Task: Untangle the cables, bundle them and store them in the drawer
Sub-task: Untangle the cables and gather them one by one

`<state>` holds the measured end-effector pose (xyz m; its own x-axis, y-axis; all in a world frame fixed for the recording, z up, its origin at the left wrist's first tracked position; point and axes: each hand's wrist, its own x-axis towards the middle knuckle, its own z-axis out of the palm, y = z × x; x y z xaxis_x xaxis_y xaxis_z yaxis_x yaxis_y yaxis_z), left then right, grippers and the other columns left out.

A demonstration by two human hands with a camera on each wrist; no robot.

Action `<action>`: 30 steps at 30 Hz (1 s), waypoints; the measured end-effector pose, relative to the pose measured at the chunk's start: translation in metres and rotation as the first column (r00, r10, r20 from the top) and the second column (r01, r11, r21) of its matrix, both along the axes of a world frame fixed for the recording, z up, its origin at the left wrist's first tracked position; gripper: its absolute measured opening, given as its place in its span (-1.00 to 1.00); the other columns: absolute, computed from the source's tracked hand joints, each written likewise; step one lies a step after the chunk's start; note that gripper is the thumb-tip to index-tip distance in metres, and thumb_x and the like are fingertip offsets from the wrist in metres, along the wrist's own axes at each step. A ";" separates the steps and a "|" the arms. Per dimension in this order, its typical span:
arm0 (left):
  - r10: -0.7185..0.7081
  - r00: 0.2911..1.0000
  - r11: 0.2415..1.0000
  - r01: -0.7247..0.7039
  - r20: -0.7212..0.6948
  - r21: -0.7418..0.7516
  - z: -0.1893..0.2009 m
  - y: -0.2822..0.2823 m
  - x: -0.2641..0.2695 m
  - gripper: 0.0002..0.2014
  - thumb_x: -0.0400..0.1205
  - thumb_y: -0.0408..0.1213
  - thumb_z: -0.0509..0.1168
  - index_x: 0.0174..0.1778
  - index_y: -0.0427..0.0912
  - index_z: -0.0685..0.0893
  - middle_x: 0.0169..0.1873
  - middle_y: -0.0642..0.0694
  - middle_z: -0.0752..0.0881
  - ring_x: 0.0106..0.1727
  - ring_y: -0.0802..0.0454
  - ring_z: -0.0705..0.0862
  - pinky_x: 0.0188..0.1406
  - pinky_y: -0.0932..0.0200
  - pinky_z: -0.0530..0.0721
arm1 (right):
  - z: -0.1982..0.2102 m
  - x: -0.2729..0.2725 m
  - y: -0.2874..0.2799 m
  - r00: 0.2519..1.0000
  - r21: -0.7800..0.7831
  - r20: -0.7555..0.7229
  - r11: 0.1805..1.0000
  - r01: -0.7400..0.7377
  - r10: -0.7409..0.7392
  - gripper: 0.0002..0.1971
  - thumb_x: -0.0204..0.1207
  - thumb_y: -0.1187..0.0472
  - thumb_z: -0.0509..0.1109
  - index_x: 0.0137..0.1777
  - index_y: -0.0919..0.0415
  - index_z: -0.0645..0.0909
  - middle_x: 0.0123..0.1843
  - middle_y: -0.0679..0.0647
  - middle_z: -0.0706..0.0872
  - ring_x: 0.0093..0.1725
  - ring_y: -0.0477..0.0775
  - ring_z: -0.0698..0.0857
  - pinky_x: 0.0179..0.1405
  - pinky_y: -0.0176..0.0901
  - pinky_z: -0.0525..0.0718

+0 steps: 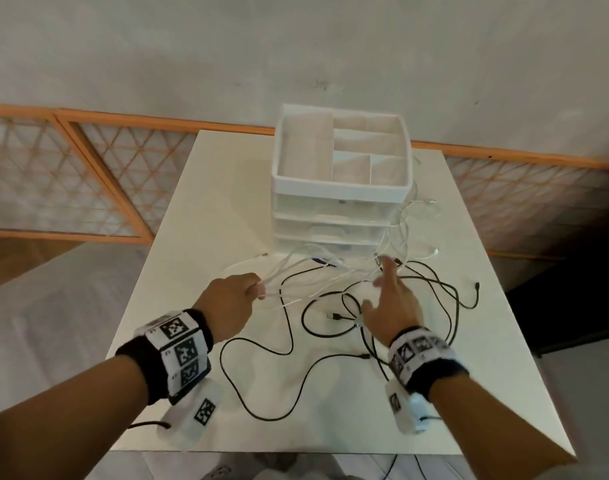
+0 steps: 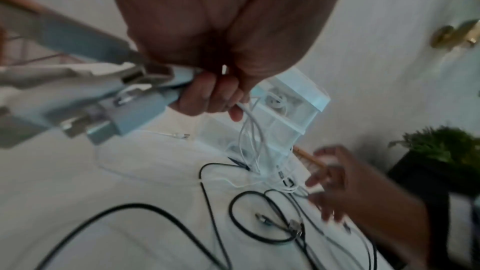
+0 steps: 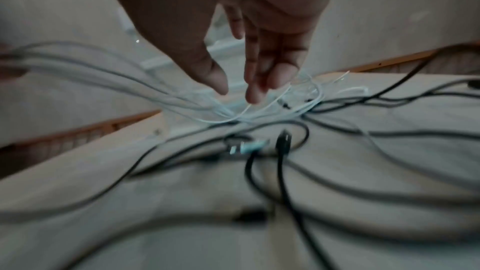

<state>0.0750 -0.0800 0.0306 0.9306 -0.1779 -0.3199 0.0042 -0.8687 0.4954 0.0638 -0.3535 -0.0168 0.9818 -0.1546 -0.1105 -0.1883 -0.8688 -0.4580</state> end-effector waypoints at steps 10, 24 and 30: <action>0.289 0.884 0.740 -0.450 -0.368 -0.500 0.025 -0.008 0.012 -0.85 0.74 -0.33 0.15 -0.02 -0.35 0.54 -0.42 -0.10 0.37 -0.48 0.00 0.37 -0.54 0.16 0.40 | -0.012 -0.004 0.023 0.972 -0.188 -0.164 0.962 -0.197 0.167 -0.76 0.64 -0.07 0.28 0.00 0.01 0.72 -0.04 0.04 0.79 0.00 0.21 0.74 -0.06 -0.07 0.65; 0.174 0.849 0.429 -0.522 -0.500 -0.737 0.060 -0.041 0.016 -0.82 0.80 -0.30 0.07 0.06 -0.34 0.50 -0.06 -0.47 0.78 -0.24 -0.27 0.78 -0.33 -0.01 0.76 | 0.072 -0.028 0.090 0.987 0.697 0.090 0.700 -0.157 0.132 -0.78 0.61 0.23 0.44 -0.27 0.25 0.72 -0.39 0.15 0.79 -0.54 0.15 0.70 -0.55 -0.15 0.65; 0.206 0.879 0.461 -0.475 -0.431 -0.749 0.060 -0.051 0.012 -0.81 0.78 -0.20 0.13 -0.07 -0.25 0.47 -0.49 -0.12 0.63 -0.22 -0.26 0.73 -0.64 0.27 0.38 | 0.056 -0.035 0.106 0.966 0.603 0.221 0.760 -0.244 0.134 -0.78 0.64 0.20 0.41 -0.23 0.23 0.74 -0.46 0.10 0.75 -0.50 -0.05 0.72 -0.28 -0.01 0.78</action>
